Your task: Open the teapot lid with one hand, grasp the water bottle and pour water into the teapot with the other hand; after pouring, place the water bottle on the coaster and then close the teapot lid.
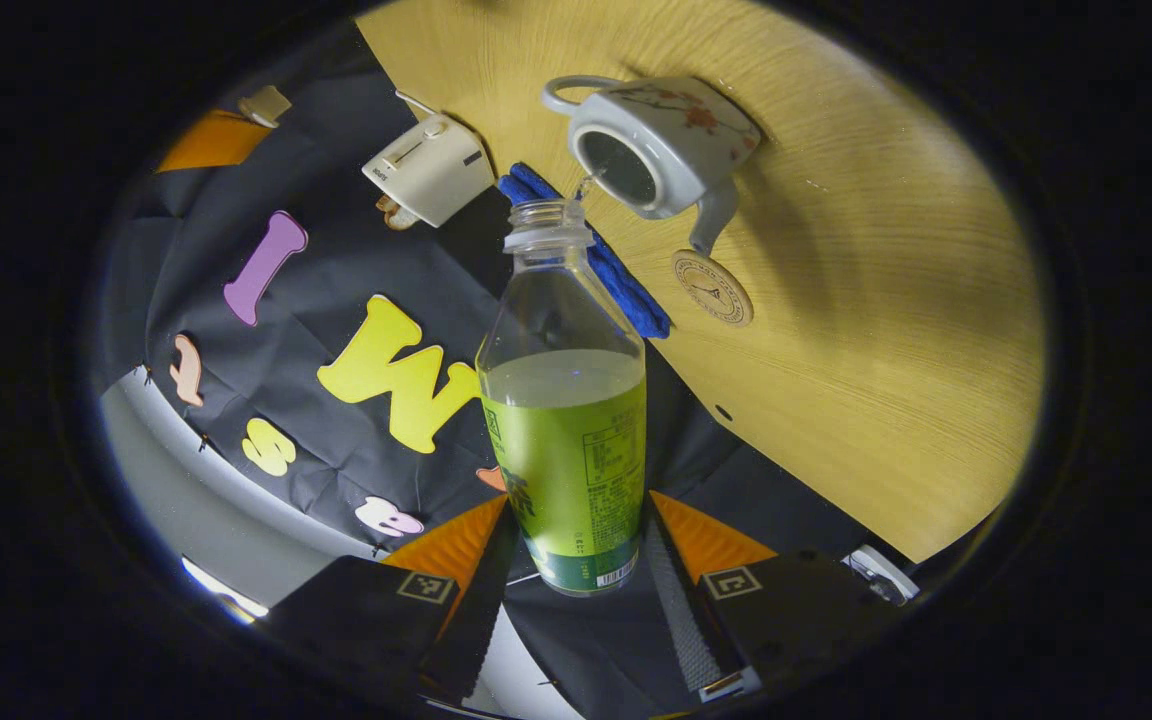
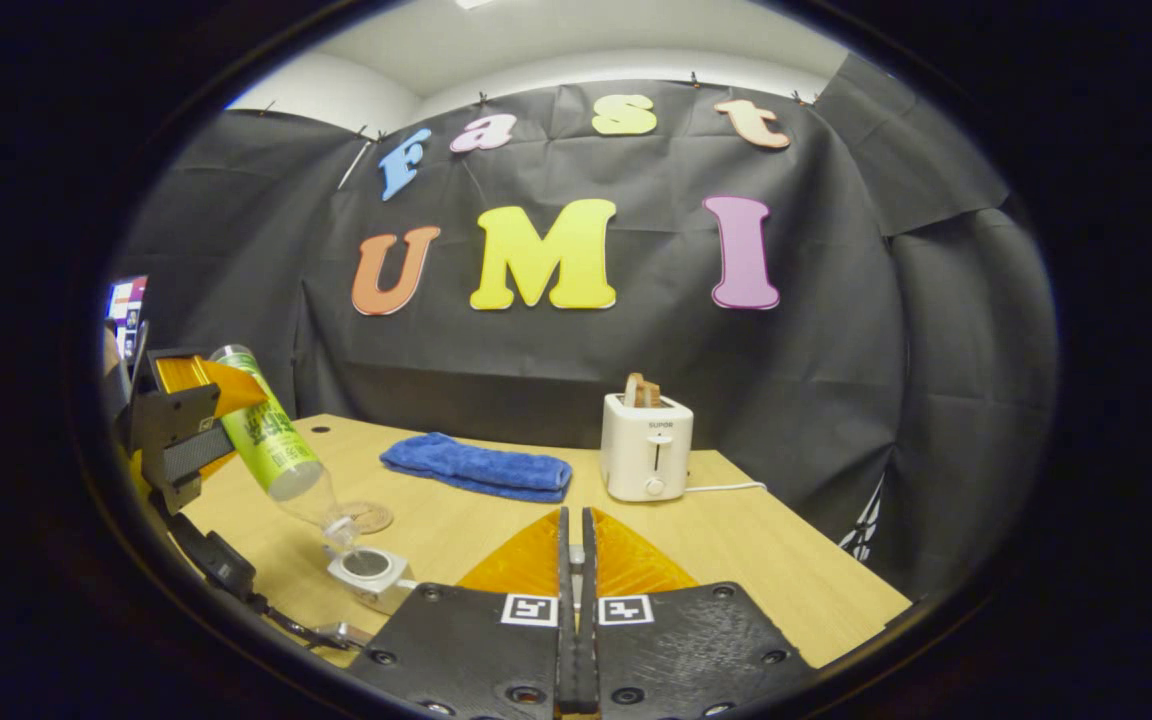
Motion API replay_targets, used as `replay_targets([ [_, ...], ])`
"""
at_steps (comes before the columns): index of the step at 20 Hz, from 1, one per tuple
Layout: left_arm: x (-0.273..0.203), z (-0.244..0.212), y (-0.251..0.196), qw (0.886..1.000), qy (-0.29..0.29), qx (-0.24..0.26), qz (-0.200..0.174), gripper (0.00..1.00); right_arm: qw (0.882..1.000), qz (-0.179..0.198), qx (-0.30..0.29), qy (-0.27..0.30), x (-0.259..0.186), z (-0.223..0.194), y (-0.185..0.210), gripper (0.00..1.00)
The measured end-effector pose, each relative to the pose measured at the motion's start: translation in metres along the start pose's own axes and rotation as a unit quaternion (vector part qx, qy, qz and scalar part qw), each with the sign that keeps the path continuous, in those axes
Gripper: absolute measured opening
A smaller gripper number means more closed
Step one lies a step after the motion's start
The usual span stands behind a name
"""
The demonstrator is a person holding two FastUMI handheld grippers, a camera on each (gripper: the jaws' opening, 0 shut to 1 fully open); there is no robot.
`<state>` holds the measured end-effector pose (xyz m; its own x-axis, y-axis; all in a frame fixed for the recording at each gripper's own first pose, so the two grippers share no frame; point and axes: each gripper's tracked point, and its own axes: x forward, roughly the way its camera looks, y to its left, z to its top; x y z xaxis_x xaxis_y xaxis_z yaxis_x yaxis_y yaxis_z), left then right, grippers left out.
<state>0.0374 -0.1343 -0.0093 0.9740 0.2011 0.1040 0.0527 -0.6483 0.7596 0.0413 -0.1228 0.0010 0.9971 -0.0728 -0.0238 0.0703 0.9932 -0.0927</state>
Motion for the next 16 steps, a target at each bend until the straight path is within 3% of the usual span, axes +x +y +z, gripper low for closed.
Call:
replay_targets([
  [12,-0.001,0.003,0.012,0.999,0.0,0.027,0.028,0.75,1.0,0.002,-0.002,0.008,0.002,-0.005,0.002,0.0],
  [16,0.002,0.012,0.001,0.999,-0.022,-0.023,0.025,0.75,1.0,0.004,0.002,0.008,0.004,-0.006,0.001,0.0],
])
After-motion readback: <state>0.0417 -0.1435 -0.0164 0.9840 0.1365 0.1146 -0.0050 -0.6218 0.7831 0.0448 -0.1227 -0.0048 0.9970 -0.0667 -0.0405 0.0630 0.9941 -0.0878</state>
